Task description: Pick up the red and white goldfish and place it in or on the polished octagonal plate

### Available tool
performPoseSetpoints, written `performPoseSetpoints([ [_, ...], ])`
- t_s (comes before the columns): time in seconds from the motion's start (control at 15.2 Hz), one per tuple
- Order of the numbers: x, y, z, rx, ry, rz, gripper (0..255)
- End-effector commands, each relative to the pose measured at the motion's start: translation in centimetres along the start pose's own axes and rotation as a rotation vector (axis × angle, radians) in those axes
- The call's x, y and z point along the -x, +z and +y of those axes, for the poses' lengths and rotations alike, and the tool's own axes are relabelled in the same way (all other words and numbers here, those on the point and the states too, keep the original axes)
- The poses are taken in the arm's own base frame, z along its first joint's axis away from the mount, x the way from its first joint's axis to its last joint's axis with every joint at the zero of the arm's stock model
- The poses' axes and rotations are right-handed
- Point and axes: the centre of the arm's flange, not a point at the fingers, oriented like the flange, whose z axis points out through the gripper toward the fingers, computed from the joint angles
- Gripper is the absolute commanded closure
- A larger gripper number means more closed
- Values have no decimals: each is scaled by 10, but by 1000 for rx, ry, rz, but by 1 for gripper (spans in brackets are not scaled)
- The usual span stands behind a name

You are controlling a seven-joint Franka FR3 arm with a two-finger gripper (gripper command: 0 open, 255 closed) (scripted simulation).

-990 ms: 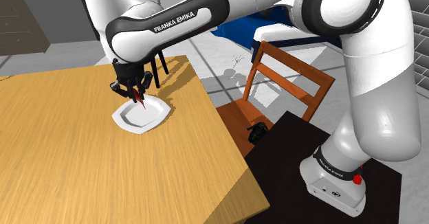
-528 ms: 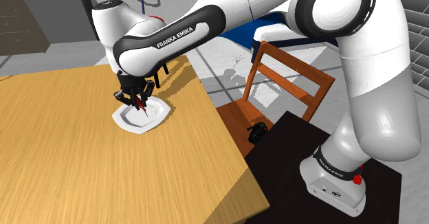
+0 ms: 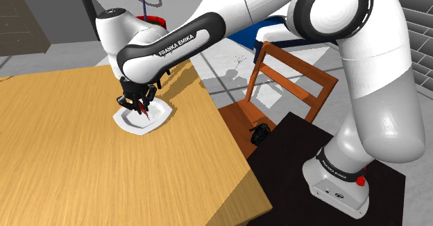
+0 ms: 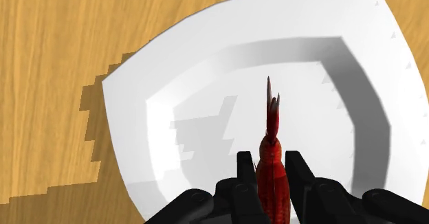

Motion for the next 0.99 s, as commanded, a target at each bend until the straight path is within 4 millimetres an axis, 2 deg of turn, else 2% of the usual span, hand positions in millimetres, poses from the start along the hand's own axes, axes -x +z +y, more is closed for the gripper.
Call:
performPoseSetpoints([
  [0.0,0,0,0,0,0,0,255],
  [0.07,0,0,0,0,0,0,255],
  [0.13,0,0,0,0,0,0,0],
  [0.46,0,0,0,0,0,0,0],
  [0.73,0,-50,0,0,0,0,0],
  [0.92,0,-50,0,0,0,0,0],
])
